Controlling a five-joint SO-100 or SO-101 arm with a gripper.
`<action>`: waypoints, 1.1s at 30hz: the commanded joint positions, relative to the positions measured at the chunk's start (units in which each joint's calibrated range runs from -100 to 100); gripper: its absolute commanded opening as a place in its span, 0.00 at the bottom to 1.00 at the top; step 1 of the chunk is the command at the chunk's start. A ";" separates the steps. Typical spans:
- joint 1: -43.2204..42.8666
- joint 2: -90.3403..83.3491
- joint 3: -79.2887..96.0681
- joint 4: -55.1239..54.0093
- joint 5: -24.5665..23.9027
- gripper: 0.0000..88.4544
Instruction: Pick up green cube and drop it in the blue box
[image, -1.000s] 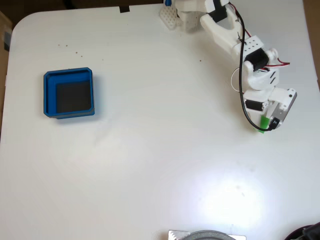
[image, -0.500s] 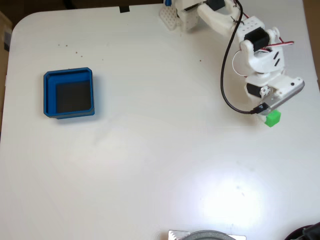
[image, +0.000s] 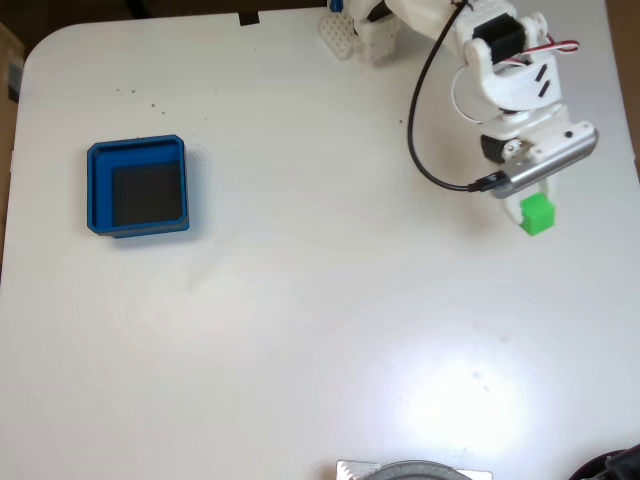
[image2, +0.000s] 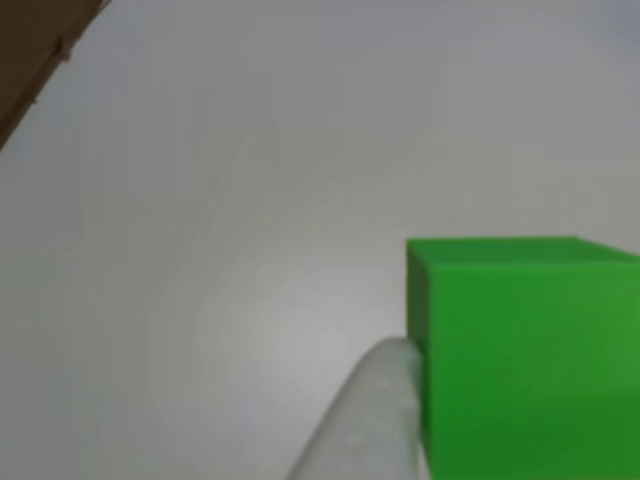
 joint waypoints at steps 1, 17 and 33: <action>5.34 -10.10 5.76 0.21 -0.05 0.02; 37.63 -13.03 6.03 0.21 -0.34 0.02; 52.52 -12.86 6.03 0.21 -0.34 0.02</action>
